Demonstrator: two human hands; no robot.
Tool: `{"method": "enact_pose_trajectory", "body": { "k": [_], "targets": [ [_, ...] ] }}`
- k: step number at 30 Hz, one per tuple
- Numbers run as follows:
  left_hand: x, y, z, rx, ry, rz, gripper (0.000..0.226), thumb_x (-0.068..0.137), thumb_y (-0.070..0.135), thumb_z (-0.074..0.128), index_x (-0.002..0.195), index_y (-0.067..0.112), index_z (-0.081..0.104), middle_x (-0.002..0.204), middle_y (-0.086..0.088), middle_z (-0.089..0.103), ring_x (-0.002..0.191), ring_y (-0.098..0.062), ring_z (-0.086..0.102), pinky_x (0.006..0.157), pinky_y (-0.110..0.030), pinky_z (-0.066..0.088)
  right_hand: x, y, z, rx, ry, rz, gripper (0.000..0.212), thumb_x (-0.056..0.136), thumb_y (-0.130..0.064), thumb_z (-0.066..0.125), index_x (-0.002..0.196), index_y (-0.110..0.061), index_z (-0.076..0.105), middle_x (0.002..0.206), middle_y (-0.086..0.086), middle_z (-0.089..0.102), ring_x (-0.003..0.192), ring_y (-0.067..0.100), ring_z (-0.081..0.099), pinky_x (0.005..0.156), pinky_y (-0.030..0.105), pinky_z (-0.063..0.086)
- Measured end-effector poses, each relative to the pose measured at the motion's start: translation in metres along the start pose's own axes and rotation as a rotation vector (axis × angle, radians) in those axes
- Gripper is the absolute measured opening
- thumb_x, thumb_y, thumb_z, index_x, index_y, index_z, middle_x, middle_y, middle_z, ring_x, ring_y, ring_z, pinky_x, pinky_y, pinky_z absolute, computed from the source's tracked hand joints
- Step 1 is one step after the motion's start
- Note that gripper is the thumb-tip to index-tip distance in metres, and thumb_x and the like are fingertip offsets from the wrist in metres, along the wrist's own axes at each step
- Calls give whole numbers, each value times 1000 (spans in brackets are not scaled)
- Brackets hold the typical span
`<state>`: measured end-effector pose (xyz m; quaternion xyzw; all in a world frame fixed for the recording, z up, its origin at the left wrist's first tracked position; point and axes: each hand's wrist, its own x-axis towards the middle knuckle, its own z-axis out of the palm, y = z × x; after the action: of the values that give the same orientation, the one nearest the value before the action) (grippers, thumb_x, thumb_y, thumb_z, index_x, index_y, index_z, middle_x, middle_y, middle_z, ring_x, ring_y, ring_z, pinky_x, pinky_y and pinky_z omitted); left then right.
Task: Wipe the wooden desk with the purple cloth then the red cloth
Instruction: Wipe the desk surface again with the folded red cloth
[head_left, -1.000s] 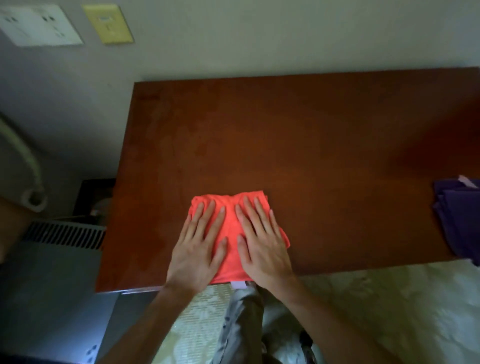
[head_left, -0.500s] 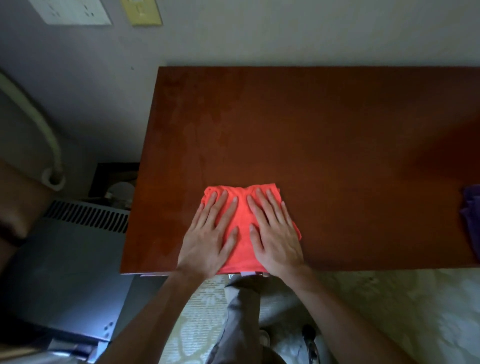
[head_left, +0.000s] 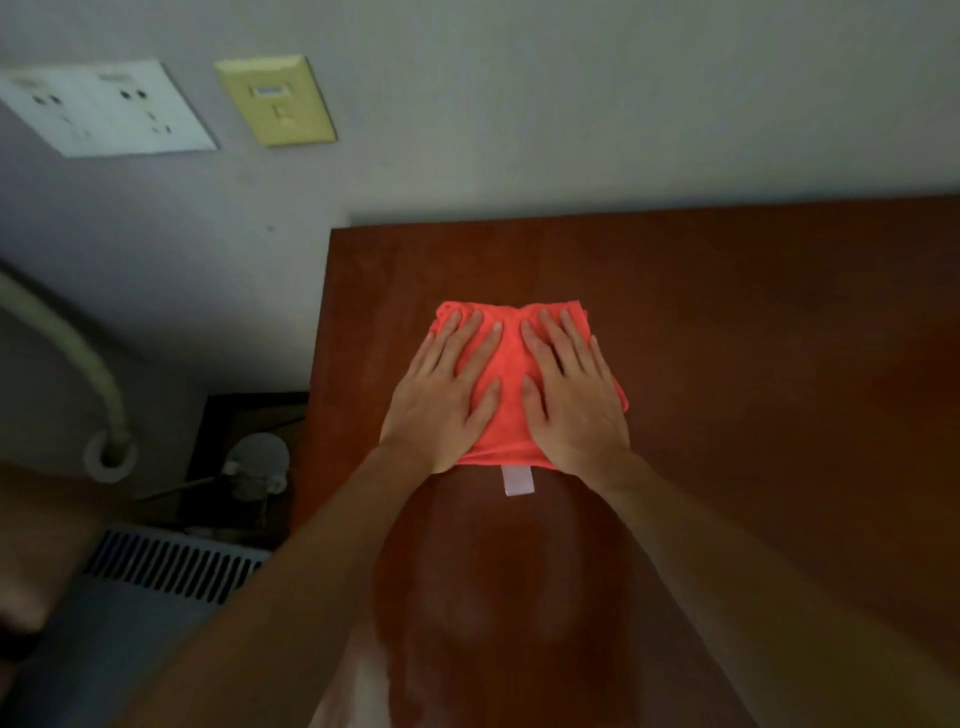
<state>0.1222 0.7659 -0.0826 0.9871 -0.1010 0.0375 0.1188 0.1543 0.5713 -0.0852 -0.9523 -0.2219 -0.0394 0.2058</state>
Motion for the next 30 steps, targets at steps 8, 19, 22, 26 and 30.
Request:
{"method": "enact_pose_trajectory", "body": {
  "k": [8,19,22,26,30],
  "targets": [
    [116,-75,3,44,87,83,62,104,46,32,158,15,31,166,-10,27,156,-26,15,126,-45,18,128,17,18,-7,93,-2,62,97,-36,34,155,-14,44,163,8,41,156,27,29,126,49,22],
    [137,-84,3,55,93,43,65,103,46,27,158,12,32,164,-15,30,155,-31,20,125,-48,22,151,15,24,-50,49,26,68,95,-39,26,156,-11,43,164,10,38,156,30,28,126,53,21],
    [96,-74,2,38,75,31,65,103,46,24,159,13,27,166,-14,26,156,-29,16,126,-48,19,116,-1,27,-42,8,19,70,95,-39,25,158,-12,39,167,9,34,157,29,24,127,53,18],
    [20,-55,-5,34,29,-5,65,105,48,18,161,15,18,168,-12,17,157,-27,6,127,-48,15,51,-28,27,-28,-18,-19,66,98,-37,26,158,-12,38,167,10,34,158,28,23,127,55,21],
    [-67,-32,-12,24,-12,-28,65,106,50,16,162,18,9,170,-8,9,158,-23,-2,128,-47,10,-31,-68,24,2,-47,-15,66,100,-37,24,161,-13,32,169,8,28,159,26,16,129,52,14]
  ]
}}
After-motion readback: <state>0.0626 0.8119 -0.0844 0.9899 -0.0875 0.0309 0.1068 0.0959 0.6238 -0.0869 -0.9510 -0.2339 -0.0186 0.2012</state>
